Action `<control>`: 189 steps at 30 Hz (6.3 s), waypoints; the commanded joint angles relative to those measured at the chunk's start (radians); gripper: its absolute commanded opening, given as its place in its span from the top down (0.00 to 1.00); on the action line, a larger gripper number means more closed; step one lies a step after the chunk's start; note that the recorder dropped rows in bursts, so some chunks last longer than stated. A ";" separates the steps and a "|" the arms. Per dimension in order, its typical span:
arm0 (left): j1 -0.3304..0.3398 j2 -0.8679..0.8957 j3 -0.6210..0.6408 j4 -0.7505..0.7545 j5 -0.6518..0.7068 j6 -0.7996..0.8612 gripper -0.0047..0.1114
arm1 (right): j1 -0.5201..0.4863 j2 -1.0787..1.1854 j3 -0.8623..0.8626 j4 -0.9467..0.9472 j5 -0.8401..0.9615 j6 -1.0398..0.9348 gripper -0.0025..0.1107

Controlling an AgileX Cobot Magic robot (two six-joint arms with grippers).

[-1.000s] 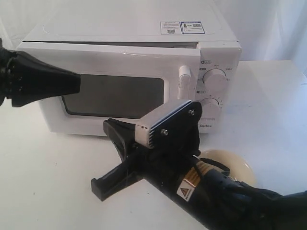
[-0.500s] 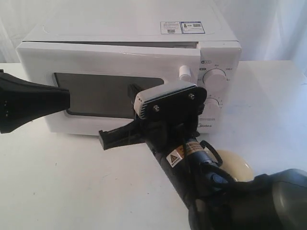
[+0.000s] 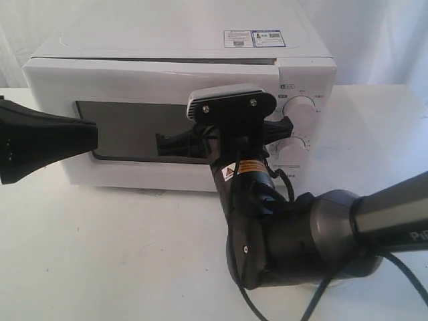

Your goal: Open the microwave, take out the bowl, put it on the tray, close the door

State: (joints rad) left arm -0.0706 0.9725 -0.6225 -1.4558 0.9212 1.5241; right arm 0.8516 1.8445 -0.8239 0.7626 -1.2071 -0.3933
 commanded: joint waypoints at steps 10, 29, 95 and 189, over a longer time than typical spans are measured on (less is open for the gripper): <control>-0.001 -0.007 0.005 -0.024 0.010 0.001 0.96 | -0.109 0.086 -0.092 -0.006 -0.014 -0.011 0.98; -0.001 -0.007 0.005 -0.024 0.010 0.001 0.96 | 0.101 -0.176 0.126 0.007 -0.014 -0.032 0.98; -0.001 -0.007 0.005 -0.024 0.010 0.001 0.96 | -0.583 -1.402 0.539 0.269 1.212 -0.384 0.98; -0.001 -0.503 0.053 0.040 -0.238 -0.207 0.96 | -0.782 -1.844 0.824 -0.769 1.554 0.458 0.98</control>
State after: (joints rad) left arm -0.0706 0.5929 -0.6036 -1.4286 0.7672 1.4072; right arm 0.0748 0.0065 -0.0050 0.0000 0.3478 0.0609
